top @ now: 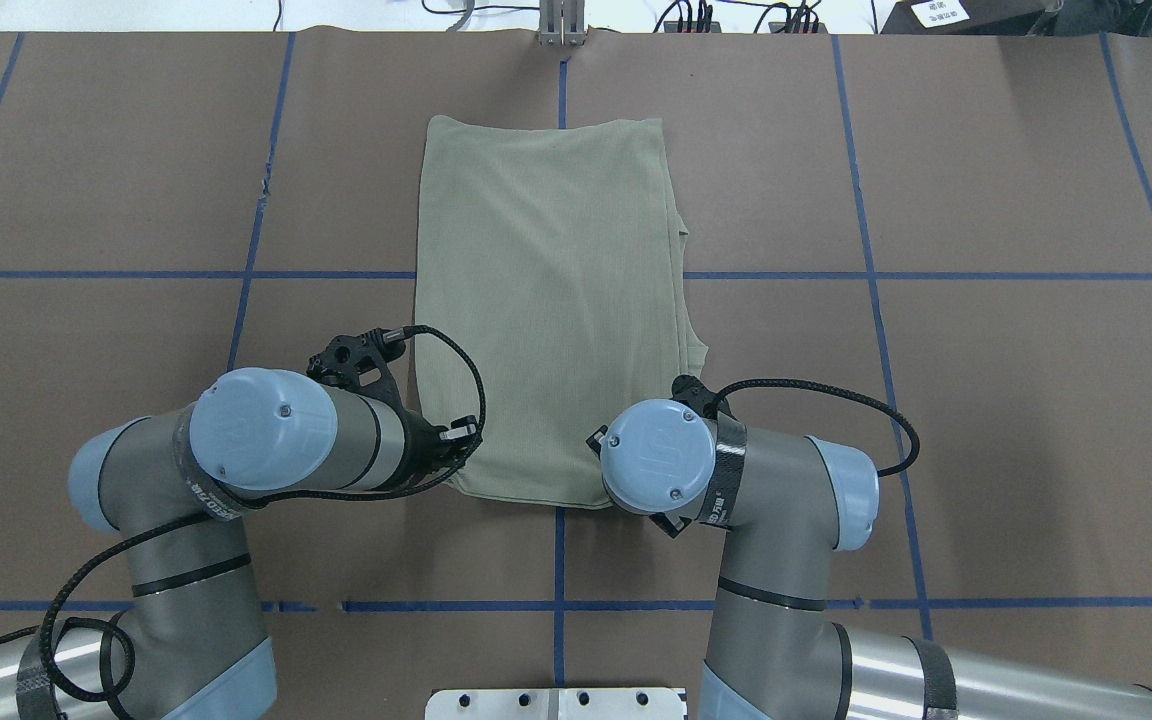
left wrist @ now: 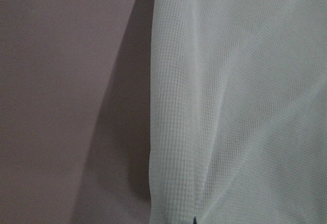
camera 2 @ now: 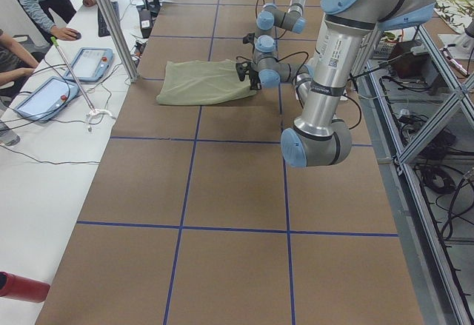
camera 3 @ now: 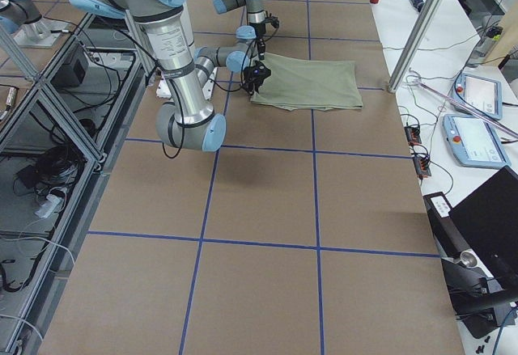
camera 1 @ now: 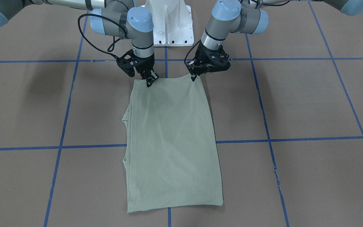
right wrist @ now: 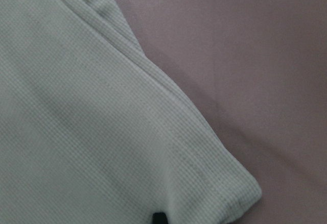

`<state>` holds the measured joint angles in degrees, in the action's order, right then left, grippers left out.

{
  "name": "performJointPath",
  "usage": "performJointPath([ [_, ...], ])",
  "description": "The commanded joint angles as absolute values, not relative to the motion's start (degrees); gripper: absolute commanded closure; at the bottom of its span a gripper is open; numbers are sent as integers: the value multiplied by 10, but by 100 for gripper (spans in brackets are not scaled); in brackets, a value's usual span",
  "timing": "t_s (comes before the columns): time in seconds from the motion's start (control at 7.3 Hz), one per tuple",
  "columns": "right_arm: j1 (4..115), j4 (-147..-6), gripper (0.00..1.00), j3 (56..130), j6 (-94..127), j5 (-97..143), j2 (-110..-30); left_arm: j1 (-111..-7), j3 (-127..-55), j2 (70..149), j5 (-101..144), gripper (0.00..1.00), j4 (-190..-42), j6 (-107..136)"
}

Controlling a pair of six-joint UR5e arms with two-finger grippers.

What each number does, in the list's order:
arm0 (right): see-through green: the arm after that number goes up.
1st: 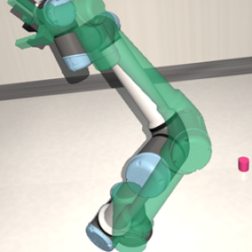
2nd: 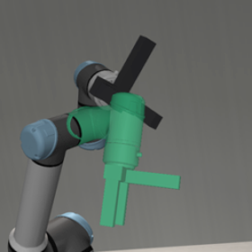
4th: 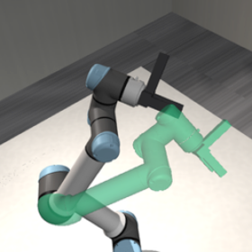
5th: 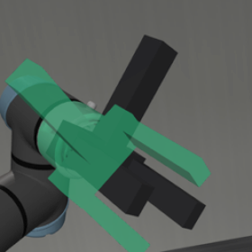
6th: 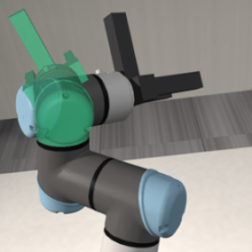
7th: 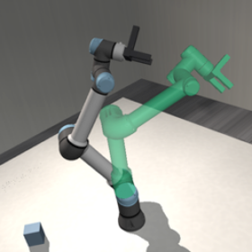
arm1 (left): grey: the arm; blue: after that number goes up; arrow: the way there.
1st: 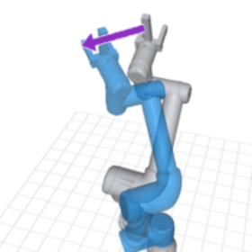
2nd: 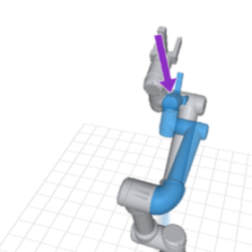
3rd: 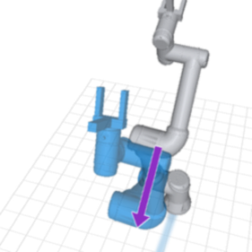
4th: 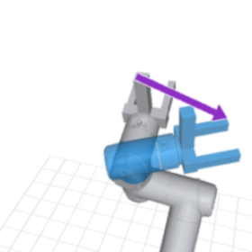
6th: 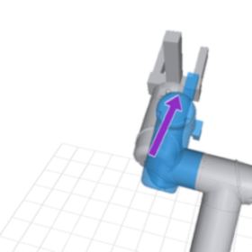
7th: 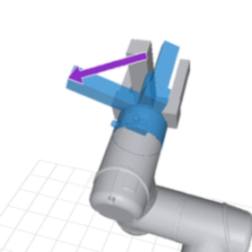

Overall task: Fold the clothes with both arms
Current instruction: 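Position both grippers at the folded shirt's near corners, then grasp the near edge with both grippers and lift it toward the far edge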

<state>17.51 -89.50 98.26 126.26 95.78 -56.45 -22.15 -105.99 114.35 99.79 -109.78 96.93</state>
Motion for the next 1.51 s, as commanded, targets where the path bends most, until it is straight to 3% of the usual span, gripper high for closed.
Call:
performJointPath([
  [0.0, 176, -895, 100, 987, 1262, 960, -561, -221, -1060, 1143, 998, 100, -1098, 969],
  [0.41, 180, -871, 100, 1019, 1264, 961, -576, -220, -1080, 1137, 997, 100, -1096, 971],
  [1.1, 122, -876, 100, 1212, 1267, 962, -666, -121, -1265, 1093, 992, 100, -976, 1002],
  [1.37, 117, -876, 100, 1237, 1267, 962, -681, -115, -1298, 1093, 992, 100, -929, 1005],
])
